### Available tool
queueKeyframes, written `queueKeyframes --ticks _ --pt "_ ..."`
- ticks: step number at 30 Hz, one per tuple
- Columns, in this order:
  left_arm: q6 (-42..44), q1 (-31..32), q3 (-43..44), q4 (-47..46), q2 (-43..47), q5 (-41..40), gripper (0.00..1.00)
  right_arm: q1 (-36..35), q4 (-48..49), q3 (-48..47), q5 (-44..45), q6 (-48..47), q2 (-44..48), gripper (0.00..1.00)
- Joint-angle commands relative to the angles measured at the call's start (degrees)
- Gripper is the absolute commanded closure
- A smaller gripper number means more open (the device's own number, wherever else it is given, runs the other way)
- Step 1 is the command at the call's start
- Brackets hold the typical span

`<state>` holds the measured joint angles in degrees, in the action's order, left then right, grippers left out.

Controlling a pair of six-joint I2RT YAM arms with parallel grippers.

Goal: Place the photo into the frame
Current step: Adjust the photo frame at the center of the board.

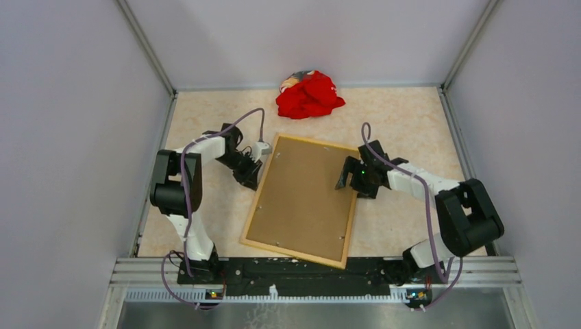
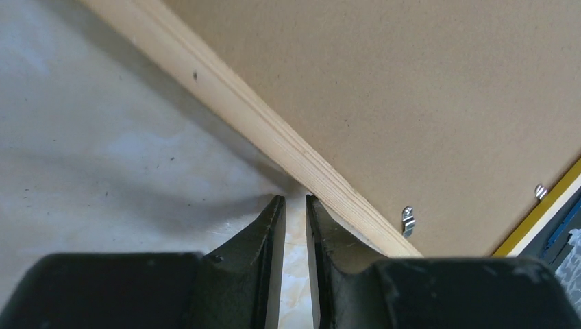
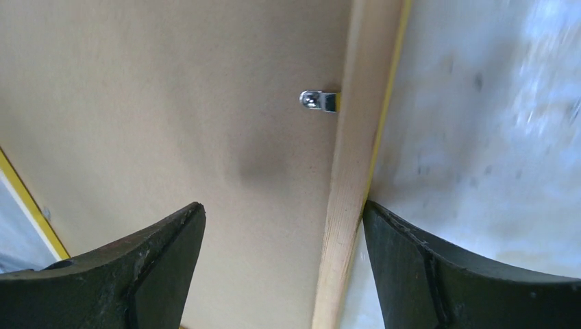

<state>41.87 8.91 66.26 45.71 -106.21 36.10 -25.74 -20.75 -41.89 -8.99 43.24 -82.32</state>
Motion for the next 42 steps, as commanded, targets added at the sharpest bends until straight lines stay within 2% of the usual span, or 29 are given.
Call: queueKeyframes --ticks 1,9,12,17,22,25,31,35,42 --pt "-2.1 3.9 -2.1 2.7 -1.9 6.5 0.74 0.1 12.2 -8.0 -4.7 -0.8 -7.6 0.17" --pt "-3.0 3.9 -1.2 2.4 -2.0 7.7 0.74 3.3 9.9 -14.0 -2.6 -2.9 -11.9 0.17" --pt "-2.8 3.3 -0.6 3.9 -1.5 8.2 0.73 3.5 7.7 -14.5 0.4 -4.4 -9.5 0.16" --pt "-0.5 -1.0 -0.3 7.5 1.0 11.0 0.68 2.5 6.3 -10.8 3.1 -5.1 -0.2 0.16" --pt "-2.6 -2.0 0.6 8.2 0.4 14.7 0.63 -6.8 5.4 -8.4 6.4 -2.5 6.9 0.19" --pt "-5.4 -1.9 1.5 6.4 -1.5 15.6 0.62 -15.2 10.2 -5.6 5.8 1.1 7.5 0.20" --pt "-10.6 -1.9 2.4 2.1 -5.7 13.7 0.68 -26.2 23.3 -3.7 1.3 5.1 0.9 0.22" --pt "-11.9 -1.9 2.0 1.2 -5.9 12.5 0.76 -30.4 27.8 -5.7 -0.9 4.8 -4.1 0.23" --pt "-12.5 -1.9 0.8 0.3 -5.1 12.3 0.80 -34.2 33.7 -8.2 -3.2 5.9 -12.1 0.27"
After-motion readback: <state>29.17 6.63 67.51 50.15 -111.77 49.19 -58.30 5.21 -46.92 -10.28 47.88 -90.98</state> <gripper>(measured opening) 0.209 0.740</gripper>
